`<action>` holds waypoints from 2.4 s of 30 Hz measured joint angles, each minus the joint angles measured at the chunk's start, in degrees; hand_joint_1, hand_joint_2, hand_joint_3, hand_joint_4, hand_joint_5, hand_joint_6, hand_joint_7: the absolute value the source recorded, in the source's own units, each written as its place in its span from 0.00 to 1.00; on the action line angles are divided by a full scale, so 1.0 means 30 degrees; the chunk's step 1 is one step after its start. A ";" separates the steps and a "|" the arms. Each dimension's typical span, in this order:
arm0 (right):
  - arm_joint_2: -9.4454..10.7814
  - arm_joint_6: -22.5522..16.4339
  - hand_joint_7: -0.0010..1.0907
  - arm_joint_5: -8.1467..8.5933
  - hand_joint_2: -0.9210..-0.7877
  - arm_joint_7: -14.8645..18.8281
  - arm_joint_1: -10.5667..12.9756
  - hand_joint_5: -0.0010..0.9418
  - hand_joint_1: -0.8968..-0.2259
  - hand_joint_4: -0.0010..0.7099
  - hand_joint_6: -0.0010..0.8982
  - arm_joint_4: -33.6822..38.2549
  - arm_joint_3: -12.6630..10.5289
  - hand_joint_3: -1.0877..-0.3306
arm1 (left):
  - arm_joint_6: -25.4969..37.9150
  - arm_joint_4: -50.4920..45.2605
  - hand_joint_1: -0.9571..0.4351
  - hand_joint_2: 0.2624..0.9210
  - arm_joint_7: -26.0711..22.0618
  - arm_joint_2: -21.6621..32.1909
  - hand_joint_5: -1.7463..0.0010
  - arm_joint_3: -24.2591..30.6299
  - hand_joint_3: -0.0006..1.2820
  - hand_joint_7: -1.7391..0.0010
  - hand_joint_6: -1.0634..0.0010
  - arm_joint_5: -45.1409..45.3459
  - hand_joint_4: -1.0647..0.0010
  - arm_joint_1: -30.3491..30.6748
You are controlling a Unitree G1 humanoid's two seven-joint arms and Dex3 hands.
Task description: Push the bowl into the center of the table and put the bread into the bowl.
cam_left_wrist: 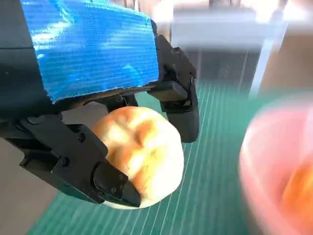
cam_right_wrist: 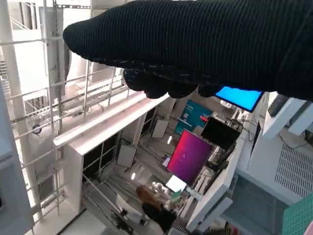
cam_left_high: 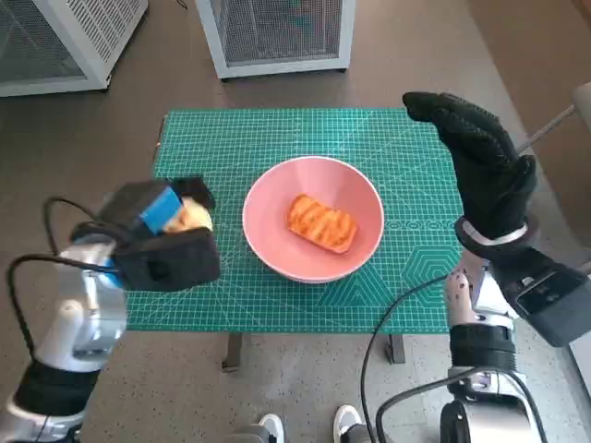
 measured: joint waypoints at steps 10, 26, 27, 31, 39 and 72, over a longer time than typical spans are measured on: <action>0.0001 -0.0184 0.56 -0.0038 0.00 -0.0002 0.0000 0.00 0.50 0.32 0.01 0.0184 0.0002 0.59 | -0.0318 -0.1643 0.69 0.94 0.0961 -0.0765 0.46 0.0623 0.02 0.36 0.34 -0.0265 0.19 -0.0582; -0.0063 -0.0718 0.55 -0.0283 0.00 -0.0020 -0.0041 0.00 0.49 0.33 0.00 0.0658 -0.0085 0.58 | -0.1260 -0.0105 0.69 0.96 0.0582 -0.3384 0.43 -0.3087 0.02 0.36 0.35 0.0561 0.21 -0.5420; -0.0070 -0.0733 0.55 -0.0345 0.00 -0.0025 -0.0048 0.00 0.49 0.33 0.00 0.0695 -0.0095 0.58 | -0.1615 0.0347 0.69 0.96 0.0788 -0.3648 0.43 -0.3334 0.02 0.36 0.35 0.0564 0.21 -0.5772; -0.0084 -0.0820 0.55 -0.0473 0.00 -0.0119 -0.0061 0.00 0.48 0.33 0.00 0.0798 -0.0124 0.58 | -0.3269 0.2537 0.69 0.97 0.1833 -0.4506 0.42 -0.4140 0.02 0.36 0.37 0.0524 0.23 -0.6724; -0.0456 -0.0962 0.55 -0.0704 0.00 -0.0377 -0.0024 0.00 0.48 0.32 0.00 0.0720 -0.0300 0.57 | -0.5956 0.7946 0.69 0.98 0.3099 -0.5858 0.40 -0.5234 0.02 0.35 0.38 0.0263 0.24 -0.7689; -0.0544 -0.0917 0.51 -0.0631 0.00 -0.0766 0.0101 0.00 0.44 0.32 0.03 0.0619 -0.0325 0.61 | -0.9872 1.4759 0.19 0.96 -0.2110 -0.5557 1.00 -0.3443 0.02 0.96 0.92 -0.5583 1.00 -0.8792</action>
